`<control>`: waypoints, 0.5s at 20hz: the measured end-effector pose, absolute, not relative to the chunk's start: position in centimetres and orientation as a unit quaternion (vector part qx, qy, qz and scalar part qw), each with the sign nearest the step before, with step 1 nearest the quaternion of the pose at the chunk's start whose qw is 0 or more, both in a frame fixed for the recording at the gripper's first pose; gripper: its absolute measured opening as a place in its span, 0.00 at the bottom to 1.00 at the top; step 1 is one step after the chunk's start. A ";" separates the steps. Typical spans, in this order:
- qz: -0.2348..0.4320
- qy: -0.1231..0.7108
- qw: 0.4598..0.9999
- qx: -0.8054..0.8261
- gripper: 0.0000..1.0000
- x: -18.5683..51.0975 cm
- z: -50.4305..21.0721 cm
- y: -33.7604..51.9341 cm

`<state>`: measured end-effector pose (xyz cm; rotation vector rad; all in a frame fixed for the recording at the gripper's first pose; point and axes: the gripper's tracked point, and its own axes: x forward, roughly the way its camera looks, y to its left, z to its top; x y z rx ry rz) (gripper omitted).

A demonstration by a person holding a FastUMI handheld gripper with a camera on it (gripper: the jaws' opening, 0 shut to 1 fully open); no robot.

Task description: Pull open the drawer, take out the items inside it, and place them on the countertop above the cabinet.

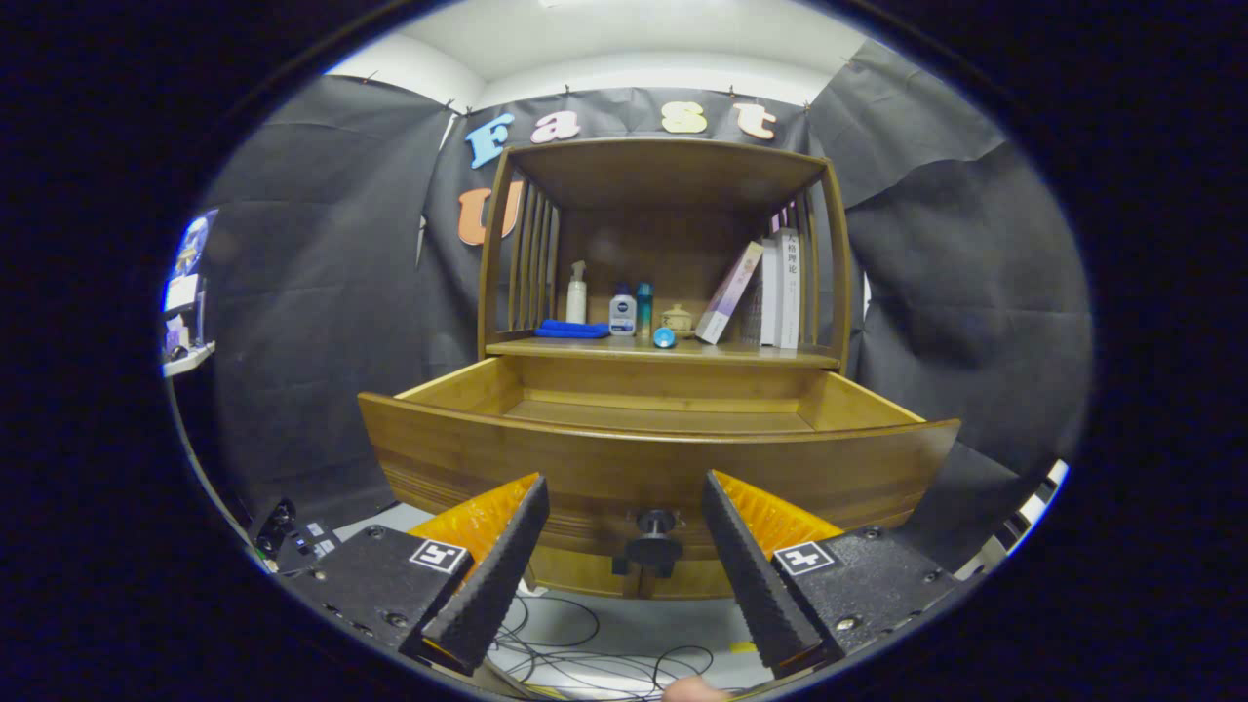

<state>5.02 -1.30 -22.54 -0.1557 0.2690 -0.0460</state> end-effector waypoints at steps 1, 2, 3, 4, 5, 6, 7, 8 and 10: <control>-0.022 0.131 0.988 -0.077 0.99 5.1 -23.1 -1.4; -0.023 0.135 0.988 -0.075 1.00 5.3 -23.8 -1.6; -0.027 0.140 0.987 -0.071 1.00 5.6 -24.6 -1.9; -0.030 0.146 0.986 -0.068 1.00 6.0 -25.2 -2.2; -0.032 0.155 0.985 -0.064 1.00 6.5 -26.1 -2.2; -0.034 0.161 0.985 -0.061 1.00 6.8 -26.3 -2.4; -0.037 0.164 0.984 -0.058 1.00 7.1 -26.0 -2.9; -0.040 0.165 0.984 -0.055 1.00 7.8 -26.1 -3.2; -0.056 0.160 0.984 -0.053 1.00 8.1 -26.0 -3.6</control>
